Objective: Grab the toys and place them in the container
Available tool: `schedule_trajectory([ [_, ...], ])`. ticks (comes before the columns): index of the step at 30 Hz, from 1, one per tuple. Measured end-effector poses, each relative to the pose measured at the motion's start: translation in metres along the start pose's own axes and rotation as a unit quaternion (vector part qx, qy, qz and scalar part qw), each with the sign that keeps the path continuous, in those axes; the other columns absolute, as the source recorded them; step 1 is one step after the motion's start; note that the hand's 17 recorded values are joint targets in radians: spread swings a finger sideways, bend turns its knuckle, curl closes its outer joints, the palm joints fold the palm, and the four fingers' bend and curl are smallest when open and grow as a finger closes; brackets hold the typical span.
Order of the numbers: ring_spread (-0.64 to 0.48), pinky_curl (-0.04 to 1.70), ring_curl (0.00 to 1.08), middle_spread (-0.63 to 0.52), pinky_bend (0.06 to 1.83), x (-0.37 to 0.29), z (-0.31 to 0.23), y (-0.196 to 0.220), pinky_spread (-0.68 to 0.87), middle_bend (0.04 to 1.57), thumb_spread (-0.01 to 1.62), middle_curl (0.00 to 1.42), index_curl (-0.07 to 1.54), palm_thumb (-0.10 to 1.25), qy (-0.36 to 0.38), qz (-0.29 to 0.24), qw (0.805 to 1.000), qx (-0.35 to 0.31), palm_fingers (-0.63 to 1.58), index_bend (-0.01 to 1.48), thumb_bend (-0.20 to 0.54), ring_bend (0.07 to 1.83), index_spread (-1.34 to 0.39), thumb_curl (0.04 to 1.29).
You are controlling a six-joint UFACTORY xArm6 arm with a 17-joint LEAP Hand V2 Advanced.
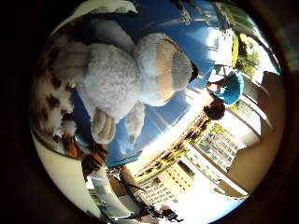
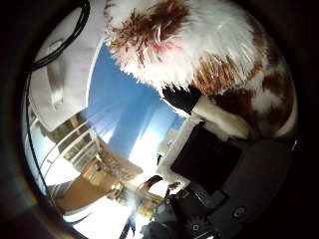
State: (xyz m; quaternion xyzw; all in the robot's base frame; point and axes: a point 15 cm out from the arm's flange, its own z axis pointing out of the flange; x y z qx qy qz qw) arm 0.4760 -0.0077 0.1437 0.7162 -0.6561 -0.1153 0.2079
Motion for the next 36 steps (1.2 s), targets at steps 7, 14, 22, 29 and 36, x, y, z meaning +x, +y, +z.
schedule_trajectory([
  [7, 0.09, 0.34, 0.6, -0.14, 1.02, 0.011, -0.007, 0.012, 0.41, 0.88, 1.07, 0.67, 0.33, 0.81, -0.019, -0.002, 1.0, -0.005, 1.18, 0.21, 0.059, 1.12, -0.38, 0.45],
  [14, 0.0, 0.48, 0.7, -0.19, 1.28, -0.017, -0.069, 0.043, 0.33, 1.03, 1.07, 0.81, 0.4, 0.95, -0.09, -0.04, 0.994, 0.045, 1.08, 0.34, 0.093, 1.28, -0.55, 0.55],
  [22, -0.07, 0.62, 0.78, -0.21, 1.44, -0.044, -0.148, 0.11, 0.25, 1.14, 1.07, 0.92, 0.54, 0.97, -0.087, -0.092, 0.988, 0.083, 0.94, 0.49, 0.054, 1.38, -0.73, 0.65],
  [29, -0.09, 0.71, 0.81, -0.22, 1.53, -0.08, -0.211, 0.147, 0.19, 1.21, 1.07, 0.99, 0.71, 0.98, -0.081, -0.136, 0.979, 0.129, 0.84, 0.58, 0.019, 1.46, -0.86, 0.71],
  [36, -0.11, 0.79, 0.83, -0.23, 1.59, -0.139, -0.269, 0.137, 0.16, 1.28, 1.06, 1.03, 0.93, 0.99, -0.078, -0.154, 0.95, 0.26, 0.78, 0.64, -0.01, 1.52, -0.94, 0.78],
])
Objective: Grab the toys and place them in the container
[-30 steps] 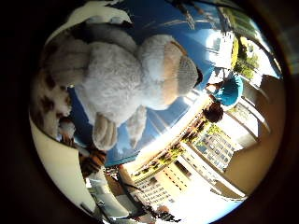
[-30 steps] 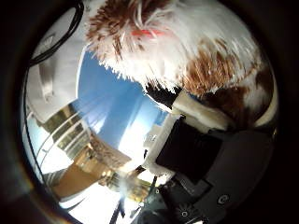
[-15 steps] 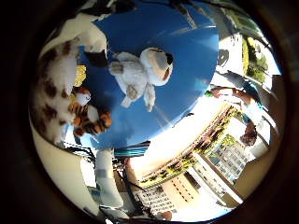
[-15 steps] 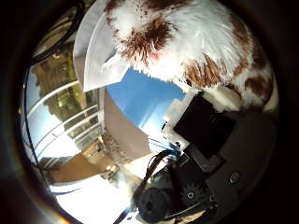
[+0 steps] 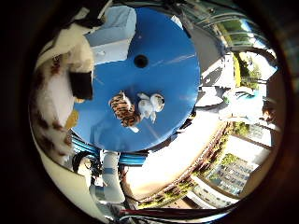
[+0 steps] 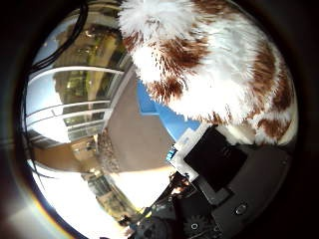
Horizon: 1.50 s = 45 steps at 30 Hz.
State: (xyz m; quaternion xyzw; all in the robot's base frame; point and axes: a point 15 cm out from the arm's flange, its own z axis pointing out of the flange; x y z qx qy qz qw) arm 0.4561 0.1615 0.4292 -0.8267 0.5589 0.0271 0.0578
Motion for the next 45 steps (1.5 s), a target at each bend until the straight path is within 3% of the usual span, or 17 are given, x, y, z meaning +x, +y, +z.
schedule_trajectory([
  [9, -0.12, 0.84, 0.84, -0.2, 1.61, -0.052, 0.018, -0.099, 0.14, 1.34, 1.03, 1.04, 1.13, 0.95, -0.008, -0.014, 0.991, 0.133, 0.76, 0.65, -0.017, 1.56, -0.98, 0.84],
  [16, -0.12, 0.87, 0.83, -0.19, 1.6, -0.065, 0.091, -0.152, 0.13, 1.37, 1.01, 1.03, 1.25, 0.87, -0.011, -0.012, 0.989, 0.149, 0.74, 0.63, -0.038, 1.58, -0.99, 0.87],
  [22, -0.07, 0.85, 0.78, -0.17, 1.51, -0.063, 0.14, -0.175, 0.15, 1.33, 1.04, 0.99, 1.29, 0.76, -0.009, -0.007, 0.989, 0.15, 0.78, 0.67, -0.044, 1.52, -0.98, 0.82],
  [23, -0.03, 0.83, 0.73, -0.16, 1.47, -0.061, 0.144, -0.176, 0.18, 1.21, 1.05, 0.92, 1.24, 0.72, -0.009, -0.008, 0.989, 0.149, 0.69, 0.63, -0.057, 1.39, -0.95, 0.79],
  [25, 0.05, 0.85, 0.72, -0.14, 1.47, -0.054, 0.15, -0.176, 0.23, 0.83, 1.07, 0.8, 1.16, 0.66, -0.006, -0.01, 0.99, 0.144, 0.03, 0.43, -0.059, 1.25, -0.86, 0.73],
  [27, 0.12, 0.77, 0.59, -0.11, 1.37, -0.047, 0.154, -0.176, 0.3, 0.63, 1.09, 0.67, 1.05, 0.61, -0.004, -0.022, 0.99, 0.141, -0.19, 0.34, -0.057, 1.0, -0.8, 0.67],
  [31, 0.2, 0.67, 0.44, -0.04, 1.25, -0.029, 0.148, -0.177, 0.37, 0.39, 1.1, 0.54, 0.9, 0.56, 0.005, -0.047, 0.989, 0.143, -0.19, 0.17, -0.051, 0.78, -0.69, 0.59],
  [35, 0.25, 0.6, 0.37, 0.01, 1.17, -0.013, 0.13, -0.176, 0.44, 0.26, 1.1, 0.46, 0.74, 0.54, 0.0, -0.042, 0.987, 0.155, -0.12, 0.11, -0.041, 0.67, -0.6, 0.52],
  [41, 0.27, 0.54, 0.33, 0.03, 1.1, 0.0, 0.051, -0.149, 0.49, 0.18, 1.1, 0.4, 0.58, 0.52, -0.016, -0.045, 0.983, 0.179, -0.05, 0.13, -0.037, 0.59, -0.52, 0.45],
  [45, 0.28, 0.5, 0.32, 0.03, 1.07, 0.018, 0.013, -0.11, 0.52, 0.19, 1.09, 0.38, 0.49, 0.52, -0.015, -0.046, 0.987, 0.156, 0.01, 0.14, -0.033, 0.58, -0.46, 0.42],
])
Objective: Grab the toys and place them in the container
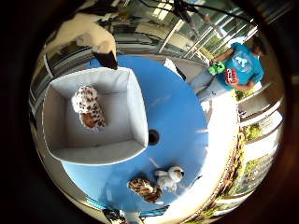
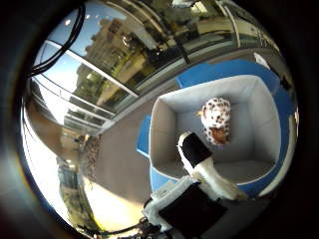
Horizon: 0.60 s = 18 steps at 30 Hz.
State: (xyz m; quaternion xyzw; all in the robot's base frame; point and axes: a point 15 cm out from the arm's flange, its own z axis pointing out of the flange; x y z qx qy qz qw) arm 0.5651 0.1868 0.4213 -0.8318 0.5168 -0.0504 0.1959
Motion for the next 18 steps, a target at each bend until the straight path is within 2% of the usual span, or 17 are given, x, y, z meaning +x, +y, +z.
schedule_trajectory([
  [4, 0.28, 0.47, 0.32, 0.02, 1.03, 0.045, -0.043, 0.043, 0.53, 0.2, 1.09, 0.38, 0.43, 0.52, 0.012, 0.005, 0.999, -0.037, 0.05, 0.15, -0.033, 0.58, -0.41, 0.41],
  [7, 0.27, 0.45, 0.31, 0.02, 1.0, 0.085, -0.058, 0.091, 0.53, 0.2, 1.09, 0.38, 0.4, 0.53, 0.031, 0.011, 0.994, -0.101, 0.04, 0.15, -0.031, 0.56, -0.38, 0.4],
  [9, 0.27, 0.44, 0.31, 0.03, 0.98, 0.116, -0.066, 0.126, 0.53, 0.19, 1.09, 0.37, 0.38, 0.53, 0.048, 0.004, 0.987, -0.151, 0.03, 0.15, -0.031, 0.55, -0.36, 0.39],
  [13, 0.26, 0.42, 0.31, 0.05, 0.96, 0.161, -0.077, 0.166, 0.52, 0.17, 1.09, 0.36, 0.36, 0.55, 0.062, -0.02, 0.977, -0.202, -0.01, 0.15, -0.026, 0.54, -0.33, 0.38],
  [16, 0.26, 0.38, 0.3, 0.06, 0.91, 0.197, -0.07, 0.195, 0.51, 0.18, 1.09, 0.35, 0.34, 0.57, 0.053, -0.015, 0.972, -0.229, -0.01, 0.17, -0.026, 0.51, -0.32, 0.38],
  [18, 0.26, 0.37, 0.3, 0.06, 0.88, 0.21, -0.043, 0.217, 0.51, 0.18, 1.09, 0.35, 0.33, 0.57, 0.029, -0.007, 0.965, -0.261, -0.02, 0.17, -0.028, 0.5, -0.31, 0.38],
])
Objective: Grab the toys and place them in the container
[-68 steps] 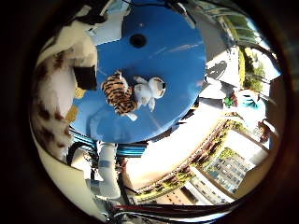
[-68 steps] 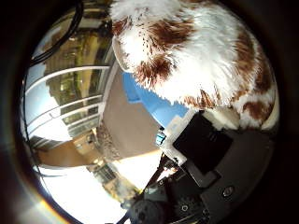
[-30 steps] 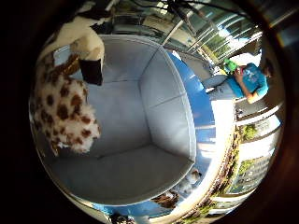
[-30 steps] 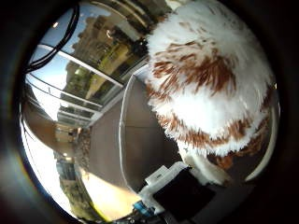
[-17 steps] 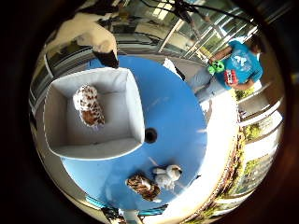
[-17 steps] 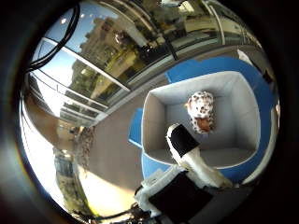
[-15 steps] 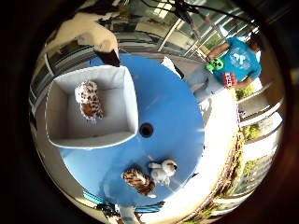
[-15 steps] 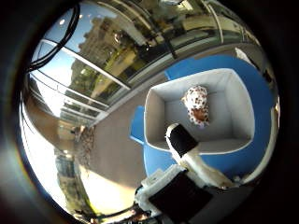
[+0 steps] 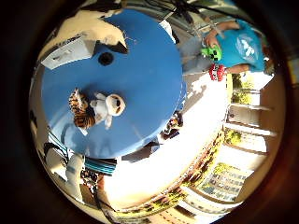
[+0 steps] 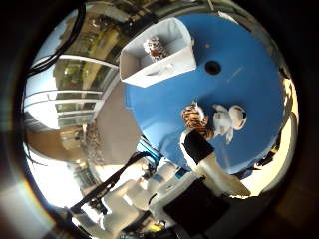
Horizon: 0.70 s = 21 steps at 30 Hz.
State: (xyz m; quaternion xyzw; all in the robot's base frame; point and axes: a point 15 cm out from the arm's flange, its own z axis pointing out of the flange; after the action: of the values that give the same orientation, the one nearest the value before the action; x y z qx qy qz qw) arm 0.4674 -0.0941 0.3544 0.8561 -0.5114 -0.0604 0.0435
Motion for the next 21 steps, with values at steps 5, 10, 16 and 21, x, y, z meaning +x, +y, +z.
schedule_trajectory([
  [5, 0.25, 0.32, 0.29, 0.04, 0.78, 0.022, 0.065, 0.014, 0.49, 0.17, 1.1, 0.33, 0.32, 0.59, -0.028, 0.003, 0.998, -0.064, -0.03, 0.19, -0.027, 0.45, -0.33, 0.37],
  [10, 0.25, 0.29, 0.29, 0.03, 0.72, 0.025, 0.12, 0.013, 0.48, 0.16, 1.1, 0.32, 0.32, 0.61, -0.057, -0.004, 0.993, -0.106, -0.03, 0.18, -0.025, 0.4, -0.34, 0.36],
  [16, 0.26, 0.27, 0.29, 0.03, 0.69, 0.023, 0.165, 0.006, 0.47, 0.16, 1.1, 0.3, 0.31, 0.61, -0.057, -0.028, 0.987, -0.149, -0.01, 0.18, -0.029, 0.37, -0.34, 0.36],
  [21, 0.26, 0.25, 0.29, 0.03, 0.63, 0.028, 0.204, -0.006, 0.46, 0.16, 1.11, 0.3, 0.31, 0.62, -0.038, -0.042, 0.982, -0.179, -0.01, 0.19, -0.028, 0.34, -0.32, 0.36],
])
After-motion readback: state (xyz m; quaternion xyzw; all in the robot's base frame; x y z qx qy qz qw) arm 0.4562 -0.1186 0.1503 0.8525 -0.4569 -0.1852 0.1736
